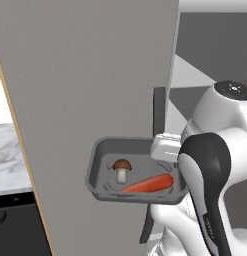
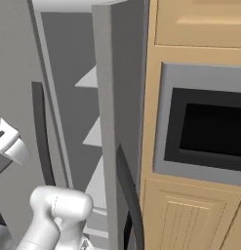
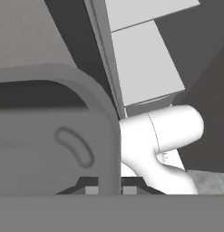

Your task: Take the mushroom and carrot out of the freezer and place them in the tupperware container on the counter. Then put the tupperware containing the vegetables back in the freezer.

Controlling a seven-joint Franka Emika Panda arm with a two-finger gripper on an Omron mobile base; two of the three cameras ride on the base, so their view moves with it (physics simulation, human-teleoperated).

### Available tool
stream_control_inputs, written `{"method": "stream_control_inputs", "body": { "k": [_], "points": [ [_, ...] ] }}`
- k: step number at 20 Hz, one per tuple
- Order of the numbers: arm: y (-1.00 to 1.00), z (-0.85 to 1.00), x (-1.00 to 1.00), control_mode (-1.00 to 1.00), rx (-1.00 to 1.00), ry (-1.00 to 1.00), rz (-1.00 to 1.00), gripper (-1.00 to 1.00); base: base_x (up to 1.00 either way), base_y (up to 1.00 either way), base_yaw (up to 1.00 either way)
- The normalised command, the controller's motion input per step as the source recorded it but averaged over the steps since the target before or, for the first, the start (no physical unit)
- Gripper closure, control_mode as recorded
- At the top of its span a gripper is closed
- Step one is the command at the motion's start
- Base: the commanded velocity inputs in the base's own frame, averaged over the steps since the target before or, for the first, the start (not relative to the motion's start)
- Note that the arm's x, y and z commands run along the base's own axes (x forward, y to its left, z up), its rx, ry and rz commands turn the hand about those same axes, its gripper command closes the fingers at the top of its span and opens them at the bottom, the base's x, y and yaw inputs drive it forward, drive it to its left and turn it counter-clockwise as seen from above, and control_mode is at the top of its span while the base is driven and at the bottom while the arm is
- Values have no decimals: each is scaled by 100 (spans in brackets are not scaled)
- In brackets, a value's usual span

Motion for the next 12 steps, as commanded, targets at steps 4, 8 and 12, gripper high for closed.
{"method": "stream_control_inputs", "body": {
  "k": [4,8,12],
  "points": [
    [-16,1,-3,-100,3,0,0,100,0,-48,0],
    [-60,10,-49,-100,12,0,0,100,0,0,0],
    [-47,17,-53,-100,14,0,0,100,0,0,0]
  ]
}}
